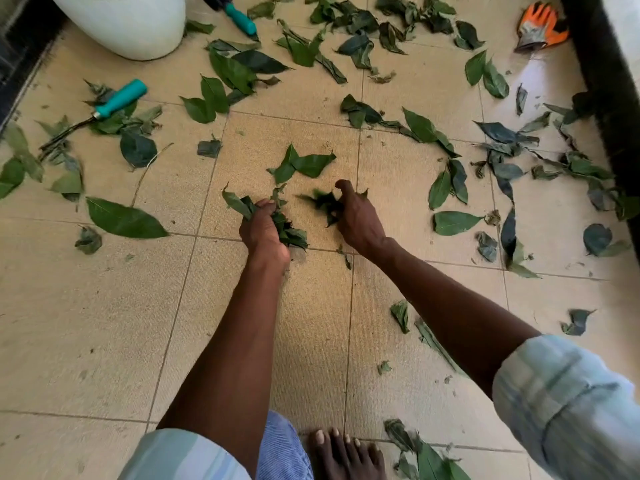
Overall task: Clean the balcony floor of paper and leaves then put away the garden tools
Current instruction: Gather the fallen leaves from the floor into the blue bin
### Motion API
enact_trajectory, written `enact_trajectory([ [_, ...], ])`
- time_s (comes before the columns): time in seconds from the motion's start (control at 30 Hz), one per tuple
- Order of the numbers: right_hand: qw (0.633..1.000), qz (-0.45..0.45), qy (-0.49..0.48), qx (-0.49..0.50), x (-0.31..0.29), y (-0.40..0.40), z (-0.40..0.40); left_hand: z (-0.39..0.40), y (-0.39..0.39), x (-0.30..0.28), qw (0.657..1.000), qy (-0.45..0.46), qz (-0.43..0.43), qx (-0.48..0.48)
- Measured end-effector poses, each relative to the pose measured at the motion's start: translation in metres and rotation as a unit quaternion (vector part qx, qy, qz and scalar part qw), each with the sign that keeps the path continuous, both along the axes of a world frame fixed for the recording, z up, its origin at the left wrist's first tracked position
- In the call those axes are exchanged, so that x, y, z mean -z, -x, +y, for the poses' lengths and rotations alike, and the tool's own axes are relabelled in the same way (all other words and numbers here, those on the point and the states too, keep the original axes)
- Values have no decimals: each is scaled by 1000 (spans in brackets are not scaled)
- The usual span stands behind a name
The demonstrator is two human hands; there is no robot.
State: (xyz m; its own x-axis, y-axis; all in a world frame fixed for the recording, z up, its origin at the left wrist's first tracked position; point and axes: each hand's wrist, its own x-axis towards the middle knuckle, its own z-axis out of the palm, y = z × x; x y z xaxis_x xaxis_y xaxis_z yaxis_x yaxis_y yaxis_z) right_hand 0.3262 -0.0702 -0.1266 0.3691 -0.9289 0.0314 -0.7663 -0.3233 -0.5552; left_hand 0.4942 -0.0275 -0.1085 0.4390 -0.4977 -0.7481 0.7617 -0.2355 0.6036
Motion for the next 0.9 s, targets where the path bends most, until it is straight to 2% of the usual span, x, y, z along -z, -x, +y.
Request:
enact_trajectory([
  [0.07, 999, -27, -24, -17, -10, -19, -11, 3, -7, -2, 1000, -5, -1, -16],
  [0.13, 999, -12, -20, -35, -19, -39, -32, 6, -13, -5, 999, -8, 1, -34],
  [0.23, 988, 134, 24, -69, -17, -59, -74, 13, -22, -9, 999, -15, -2, -42],
  [0.3, 970, 218, -10, -104, -10, -61, -90, 18, -30, -11, 999, -19, -7, -39],
  [0.33, 967, 225, -26, -119, -5, -58, -92, 21, -34, -12, 999, -20, -9, -38],
  [0.4, 976, 180, -36, -114, 0, -52, -81, 25, -41, -13, 999, -19, -12, -41],
  [0.47, 992, 115, -15, -52, 1, -49, -54, 27, -45, -16, 999, -18, -10, -49],
  [0.53, 994, 99, 39, -23, 3, -48, -20, 28, -47, -20, 998, -14, -7, -59],
  [0.6, 992, 86, 81, -37, 5, -48, 5, 29, -49, -25, 998, -9, -3, -65],
  [0.77, 996, -49, -51, -51, -20, -83, -4, 32, -59, -23, 996, 3, -2, -91],
  [0.83, 996, -46, -57, -55, -35, -105, -26, 34, -63, -24, 995, -1, -6, -102],
  [0.9, 997, 17, -31, -70, -37, -123, -51, 37, -67, -25, 994, -3, -10, -106],
])
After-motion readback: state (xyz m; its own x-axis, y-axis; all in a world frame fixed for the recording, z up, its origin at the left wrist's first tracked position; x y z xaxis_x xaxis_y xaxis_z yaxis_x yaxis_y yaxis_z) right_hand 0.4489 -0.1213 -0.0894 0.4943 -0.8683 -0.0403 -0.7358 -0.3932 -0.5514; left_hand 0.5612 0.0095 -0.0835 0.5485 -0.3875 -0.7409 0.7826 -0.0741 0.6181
